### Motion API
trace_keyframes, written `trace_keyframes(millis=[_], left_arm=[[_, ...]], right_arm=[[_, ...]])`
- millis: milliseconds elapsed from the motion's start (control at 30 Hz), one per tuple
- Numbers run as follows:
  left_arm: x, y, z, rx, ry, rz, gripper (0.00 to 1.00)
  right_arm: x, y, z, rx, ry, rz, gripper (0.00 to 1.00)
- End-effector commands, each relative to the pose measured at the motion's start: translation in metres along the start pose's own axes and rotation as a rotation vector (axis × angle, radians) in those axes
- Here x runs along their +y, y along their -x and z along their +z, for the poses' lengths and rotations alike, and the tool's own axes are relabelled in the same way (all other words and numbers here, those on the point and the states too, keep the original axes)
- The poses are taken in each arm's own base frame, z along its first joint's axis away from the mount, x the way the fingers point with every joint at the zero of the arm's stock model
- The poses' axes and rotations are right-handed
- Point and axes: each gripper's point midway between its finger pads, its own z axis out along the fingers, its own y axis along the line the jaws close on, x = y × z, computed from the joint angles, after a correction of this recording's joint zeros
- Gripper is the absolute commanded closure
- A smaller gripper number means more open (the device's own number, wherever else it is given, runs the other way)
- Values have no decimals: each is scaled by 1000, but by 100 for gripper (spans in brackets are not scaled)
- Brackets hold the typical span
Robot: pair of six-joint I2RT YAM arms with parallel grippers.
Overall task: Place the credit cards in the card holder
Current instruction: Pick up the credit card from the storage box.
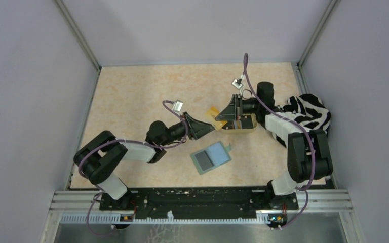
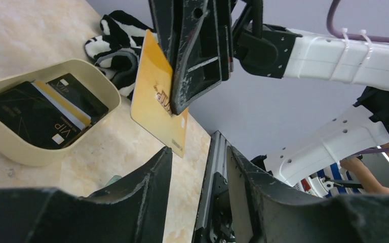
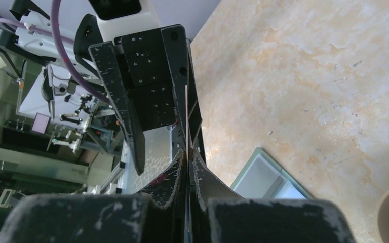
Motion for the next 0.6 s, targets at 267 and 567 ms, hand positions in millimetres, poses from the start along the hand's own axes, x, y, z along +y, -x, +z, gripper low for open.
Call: trace_keyframes(millis=[267,567], left_arm=[[-7,8,20,-15,-58,-27,68],[6,1,11,-17,6,-54,54]], right_arm=[[7,-7,14,63,58,-60,100],[7,-6,14,71,55,-71,100]])
